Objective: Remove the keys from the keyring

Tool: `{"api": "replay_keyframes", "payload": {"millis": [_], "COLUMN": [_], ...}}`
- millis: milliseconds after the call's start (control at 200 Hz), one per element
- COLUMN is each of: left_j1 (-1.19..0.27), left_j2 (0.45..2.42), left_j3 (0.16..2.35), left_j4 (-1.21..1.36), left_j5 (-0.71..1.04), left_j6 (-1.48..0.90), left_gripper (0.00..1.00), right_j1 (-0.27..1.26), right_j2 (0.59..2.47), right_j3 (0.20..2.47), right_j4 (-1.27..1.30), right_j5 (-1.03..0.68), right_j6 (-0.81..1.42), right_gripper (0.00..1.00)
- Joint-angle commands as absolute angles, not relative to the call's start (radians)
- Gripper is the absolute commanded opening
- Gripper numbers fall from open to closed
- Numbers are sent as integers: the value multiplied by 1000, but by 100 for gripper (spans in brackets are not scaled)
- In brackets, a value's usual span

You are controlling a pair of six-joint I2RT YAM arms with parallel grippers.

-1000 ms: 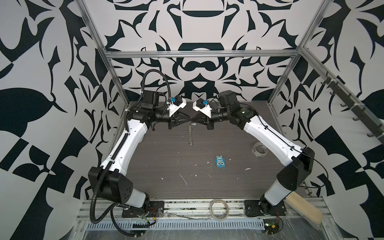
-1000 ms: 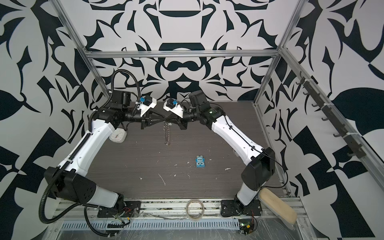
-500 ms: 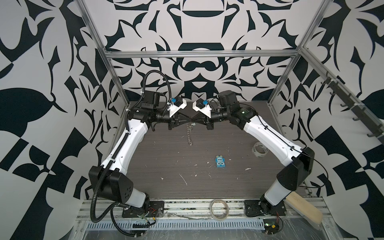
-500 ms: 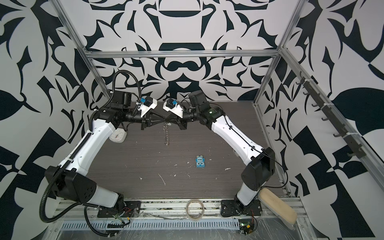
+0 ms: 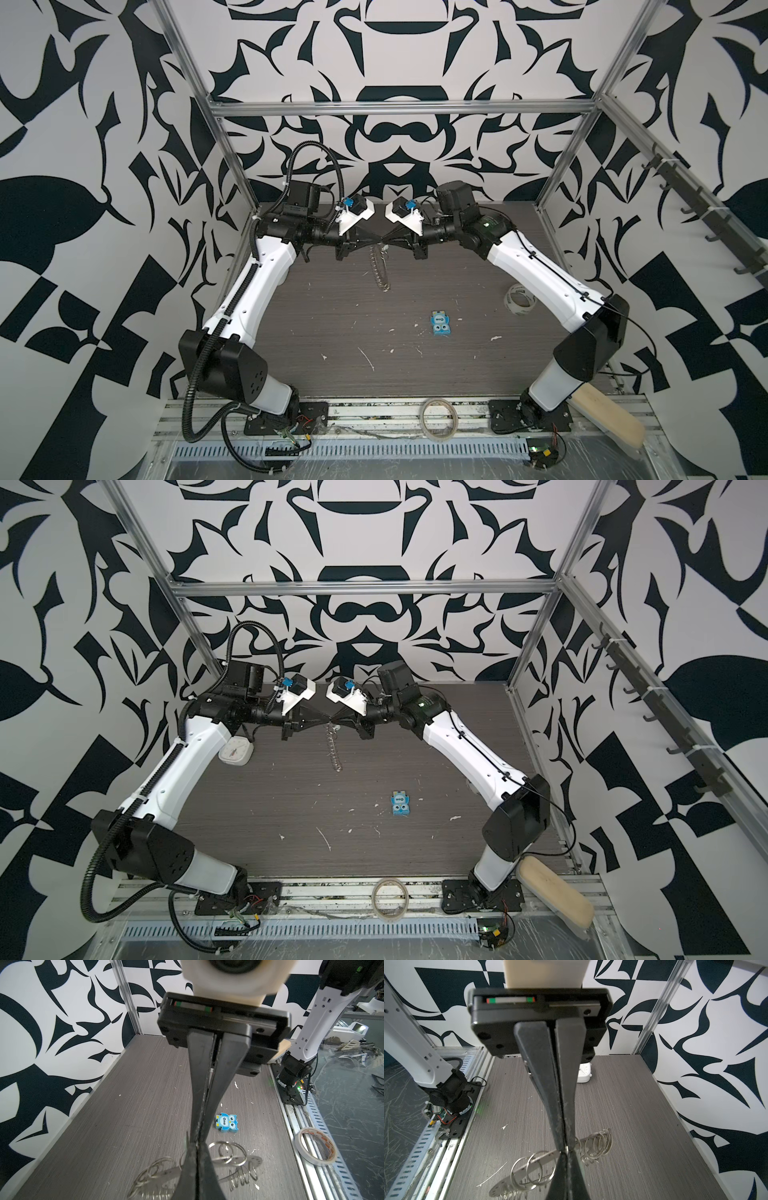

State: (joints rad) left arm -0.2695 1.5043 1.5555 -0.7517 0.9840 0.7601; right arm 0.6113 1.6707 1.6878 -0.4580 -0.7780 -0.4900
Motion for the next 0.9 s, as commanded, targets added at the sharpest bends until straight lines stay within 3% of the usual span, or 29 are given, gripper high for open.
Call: {"api": "replay_keyframes", "payload": {"millis": [0, 55, 140, 545, 895], "left_j1": [-270, -268, -263, -245, -245], "left_j2": [1473, 1467, 1462, 1451, 1439], "left_j3": [1532, 1526, 1526, 1514, 1502], "left_j4": [-728, -720, -717, -663, -649], "left_j5": [994, 1004, 1021, 1080, 1094], "left_j6": [771, 773, 776, 741, 729], "left_gripper": [0, 0, 0, 0, 0], "right_j1": [630, 626, 620, 565, 565], "right_j2": [1631, 1624, 1606, 1535, 1624], "right_j3": [1740, 1733, 1706, 1533, 1578], "right_j4": [-413, -413, -402, -257, -245], "right_j5": [-816, -807, -795, -770, -832], "right_j6": [-512, -515, -526, -529, -523], "right_gripper": [2, 20, 32, 34, 36]}}
